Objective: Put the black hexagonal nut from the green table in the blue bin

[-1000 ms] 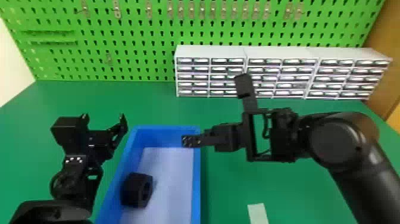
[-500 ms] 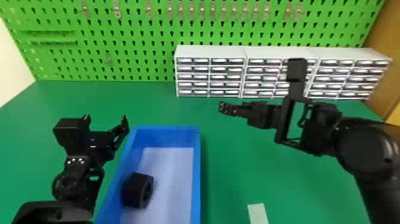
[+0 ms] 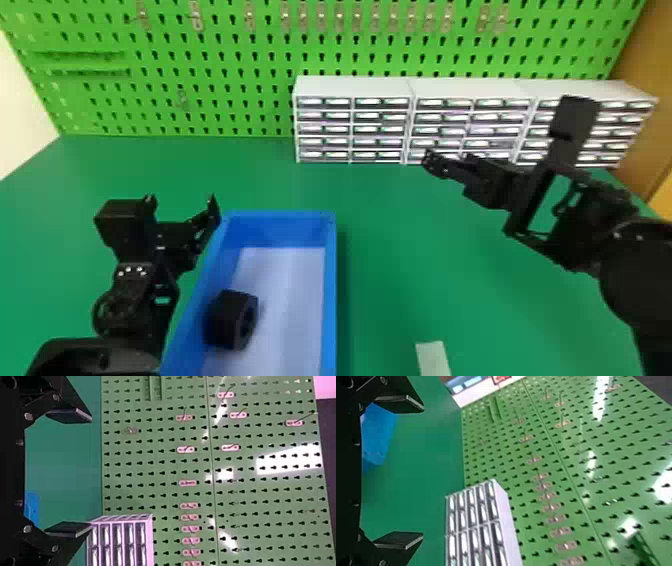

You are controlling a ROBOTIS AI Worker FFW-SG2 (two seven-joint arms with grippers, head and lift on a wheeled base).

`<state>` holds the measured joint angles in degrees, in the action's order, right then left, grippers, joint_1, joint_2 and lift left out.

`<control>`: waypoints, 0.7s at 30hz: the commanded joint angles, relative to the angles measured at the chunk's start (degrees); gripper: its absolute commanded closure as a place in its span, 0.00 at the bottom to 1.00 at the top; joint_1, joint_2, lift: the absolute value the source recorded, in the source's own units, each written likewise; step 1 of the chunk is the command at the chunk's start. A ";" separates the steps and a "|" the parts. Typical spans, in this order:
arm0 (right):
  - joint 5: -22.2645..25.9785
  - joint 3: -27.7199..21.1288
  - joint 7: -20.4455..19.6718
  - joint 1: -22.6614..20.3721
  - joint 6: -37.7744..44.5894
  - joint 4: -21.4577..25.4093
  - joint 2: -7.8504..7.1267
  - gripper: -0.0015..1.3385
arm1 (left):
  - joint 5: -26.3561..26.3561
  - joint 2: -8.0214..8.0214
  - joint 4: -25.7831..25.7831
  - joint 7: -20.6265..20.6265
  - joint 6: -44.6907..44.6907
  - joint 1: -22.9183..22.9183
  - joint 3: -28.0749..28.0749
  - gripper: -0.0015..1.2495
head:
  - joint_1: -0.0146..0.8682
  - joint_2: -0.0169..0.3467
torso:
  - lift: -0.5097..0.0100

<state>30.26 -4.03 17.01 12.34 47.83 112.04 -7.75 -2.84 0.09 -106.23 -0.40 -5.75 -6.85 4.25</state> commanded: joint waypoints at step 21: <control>-14.44 -8.53 -6.03 -14.27 -20.23 1.95 5.64 0.13 | 0.38 -0.09 0.41 0.31 -0.05 -0.10 -0.56 0.25 | 0.76 0.20 | 0.80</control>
<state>18.57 -11.82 11.10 0.45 29.26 113.99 -3.12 -2.63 0.08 -105.92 -0.17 -5.77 -7.04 3.74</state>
